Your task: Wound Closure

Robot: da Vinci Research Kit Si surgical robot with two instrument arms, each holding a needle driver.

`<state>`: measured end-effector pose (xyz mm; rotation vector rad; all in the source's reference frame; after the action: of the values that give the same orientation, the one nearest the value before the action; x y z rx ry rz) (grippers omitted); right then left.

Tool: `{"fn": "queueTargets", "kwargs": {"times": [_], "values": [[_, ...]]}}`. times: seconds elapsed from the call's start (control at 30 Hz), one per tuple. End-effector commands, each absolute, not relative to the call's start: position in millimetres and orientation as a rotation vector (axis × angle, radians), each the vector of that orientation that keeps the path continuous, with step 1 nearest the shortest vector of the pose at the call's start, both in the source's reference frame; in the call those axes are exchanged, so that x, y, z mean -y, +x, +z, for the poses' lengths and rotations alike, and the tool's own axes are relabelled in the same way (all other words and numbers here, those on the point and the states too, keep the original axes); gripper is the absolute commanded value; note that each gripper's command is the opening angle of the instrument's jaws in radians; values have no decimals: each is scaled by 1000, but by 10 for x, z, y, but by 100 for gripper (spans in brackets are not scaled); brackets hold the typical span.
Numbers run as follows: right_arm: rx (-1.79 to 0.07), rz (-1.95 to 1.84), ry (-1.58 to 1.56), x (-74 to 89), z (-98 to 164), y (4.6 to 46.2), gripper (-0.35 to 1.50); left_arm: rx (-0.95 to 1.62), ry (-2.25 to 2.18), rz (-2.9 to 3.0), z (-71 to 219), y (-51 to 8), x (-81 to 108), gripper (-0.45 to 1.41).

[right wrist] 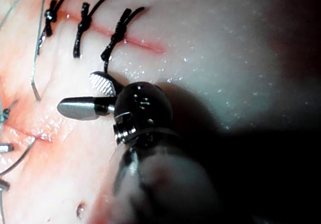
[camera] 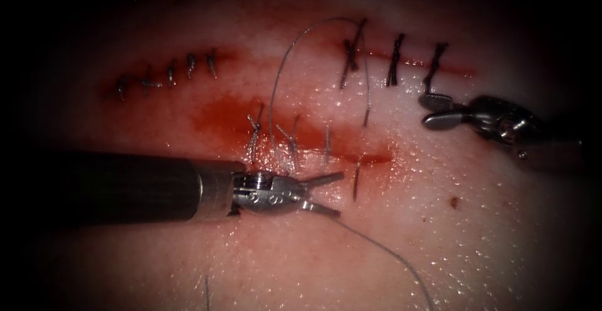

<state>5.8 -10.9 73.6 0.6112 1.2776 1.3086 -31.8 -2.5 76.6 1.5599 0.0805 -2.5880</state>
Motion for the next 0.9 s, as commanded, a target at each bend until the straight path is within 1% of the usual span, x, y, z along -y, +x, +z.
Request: {"fn": "queueTargets", "kwargs": {"times": [0.03,0.13,0.2,0.27,0.3,0.6,0.83,0.9], "values": [[-1267,1298,622,120,746,71,71,-76,1578,-2590,770,-325,28,59],[-1266,1298,614,122,750,77,69,-58,1598,-2589,770,-328,28,54],[-1269,1292,614,125,754,80,68,-51,1604,-2590,769,-331,28,46],[-1262,1287,612,127,757,82,68,-50,1609,-2590,769,-333,27,42],[-1261,1285,610,128,759,82,64,-55,1614,-2587,769,-335,27,39],[-1255,1269,597,135,774,84,61,-15,1688,-2563,758,-340,16,39],[-1257,1266,596,138,777,86,59,-36,1713,-2500,744,-359,26,52],[-1257,1264,598,138,777,86,59,-39,1717,-2498,742,-359,25,51]]}}
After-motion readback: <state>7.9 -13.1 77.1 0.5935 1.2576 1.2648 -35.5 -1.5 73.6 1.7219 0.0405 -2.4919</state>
